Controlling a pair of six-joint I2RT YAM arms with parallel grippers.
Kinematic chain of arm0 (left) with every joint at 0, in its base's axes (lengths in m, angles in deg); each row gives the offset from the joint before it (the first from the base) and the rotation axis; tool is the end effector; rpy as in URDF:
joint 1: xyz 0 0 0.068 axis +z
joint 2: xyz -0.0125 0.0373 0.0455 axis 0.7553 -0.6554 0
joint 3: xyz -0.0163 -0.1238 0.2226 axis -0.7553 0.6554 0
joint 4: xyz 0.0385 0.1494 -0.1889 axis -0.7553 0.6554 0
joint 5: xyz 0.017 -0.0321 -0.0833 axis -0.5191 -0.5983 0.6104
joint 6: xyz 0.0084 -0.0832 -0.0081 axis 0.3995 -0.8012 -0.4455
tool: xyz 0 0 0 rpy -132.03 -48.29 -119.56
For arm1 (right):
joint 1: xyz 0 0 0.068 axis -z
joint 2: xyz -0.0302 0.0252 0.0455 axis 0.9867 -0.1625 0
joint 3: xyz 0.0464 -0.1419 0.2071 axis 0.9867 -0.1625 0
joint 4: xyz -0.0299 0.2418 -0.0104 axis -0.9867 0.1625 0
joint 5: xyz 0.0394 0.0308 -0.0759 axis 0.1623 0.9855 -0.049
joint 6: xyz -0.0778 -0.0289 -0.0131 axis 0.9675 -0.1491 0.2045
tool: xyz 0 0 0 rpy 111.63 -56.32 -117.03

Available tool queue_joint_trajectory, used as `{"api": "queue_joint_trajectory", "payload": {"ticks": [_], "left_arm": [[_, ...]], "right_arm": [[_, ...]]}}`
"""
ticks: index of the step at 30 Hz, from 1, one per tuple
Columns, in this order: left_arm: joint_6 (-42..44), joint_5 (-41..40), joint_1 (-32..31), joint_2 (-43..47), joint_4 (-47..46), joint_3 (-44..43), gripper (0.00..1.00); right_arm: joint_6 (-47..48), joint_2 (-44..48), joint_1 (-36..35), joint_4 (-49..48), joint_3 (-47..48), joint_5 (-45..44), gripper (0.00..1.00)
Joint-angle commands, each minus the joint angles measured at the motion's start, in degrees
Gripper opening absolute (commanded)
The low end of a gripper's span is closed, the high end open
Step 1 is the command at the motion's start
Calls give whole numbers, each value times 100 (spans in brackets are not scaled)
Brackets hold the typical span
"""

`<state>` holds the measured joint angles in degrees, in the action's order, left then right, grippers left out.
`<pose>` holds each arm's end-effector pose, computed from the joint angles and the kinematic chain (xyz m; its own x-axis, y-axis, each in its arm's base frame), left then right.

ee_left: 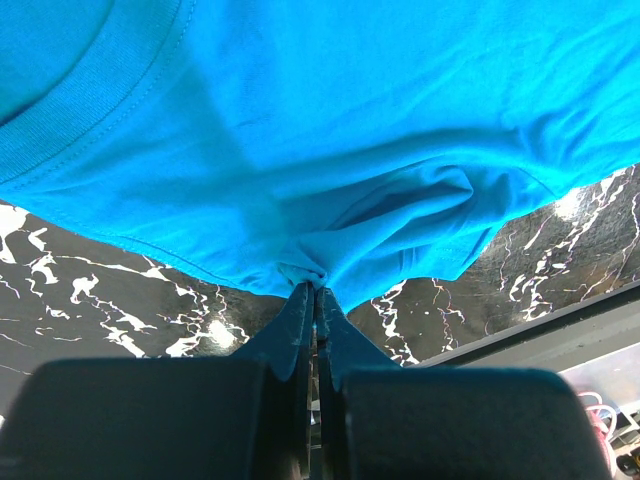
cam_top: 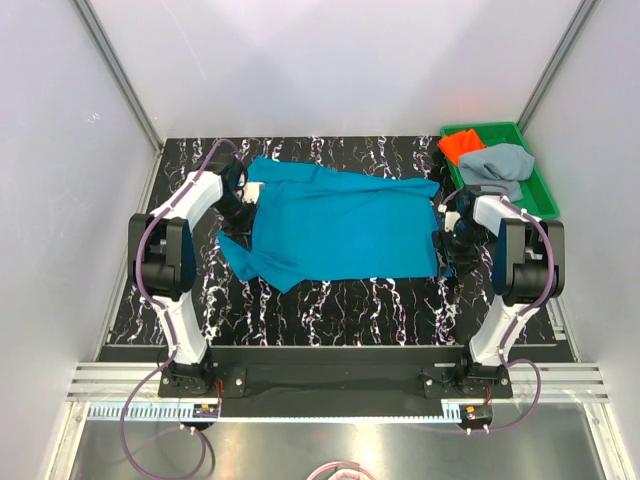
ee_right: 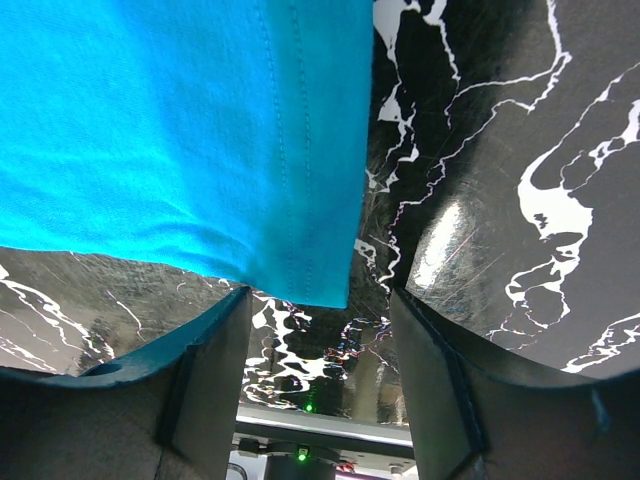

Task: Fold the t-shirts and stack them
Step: Fold the tshirt

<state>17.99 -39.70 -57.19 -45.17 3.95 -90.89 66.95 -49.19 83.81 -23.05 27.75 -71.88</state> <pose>0.3401 -0.0692 0.1669 -0.9721 0.2148 -0.0937 0.2325 0.9344 -0.2697 0.3008 -0.0086 0.1068 -0.9894 -0.1455 -0.0015 -0.1447 0.9831 0.1119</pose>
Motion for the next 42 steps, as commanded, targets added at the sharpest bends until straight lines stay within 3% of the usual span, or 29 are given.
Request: {"api": "queue_joint_trajectory", "payload": {"ticks": [1,15,29,32,33,35,42], "left_arm": [[-16,-26,-3,277,-100,-78,0],[-25,-8,-29,180,-126,-95,0],[-16,-43,-47,145,-144,-104,0],[1,-104,-47,154,-135,-139,0],[19,-131,-47,154,-117,-140,0],[45,-149,-47,197,-117,-131,0],[247,-534,-47,452,-65,-174,0]], "right_arm": [[-149,-117,1,-101,118,292,64],[-166,-90,0,-118,242,609,65],[-96,190,1,92,197,600,34],[-96,340,-8,137,162,591,19],[-79,375,0,145,119,591,8],[-70,472,1,119,83,556,0],[35,744,0,163,258,477,0]]}}
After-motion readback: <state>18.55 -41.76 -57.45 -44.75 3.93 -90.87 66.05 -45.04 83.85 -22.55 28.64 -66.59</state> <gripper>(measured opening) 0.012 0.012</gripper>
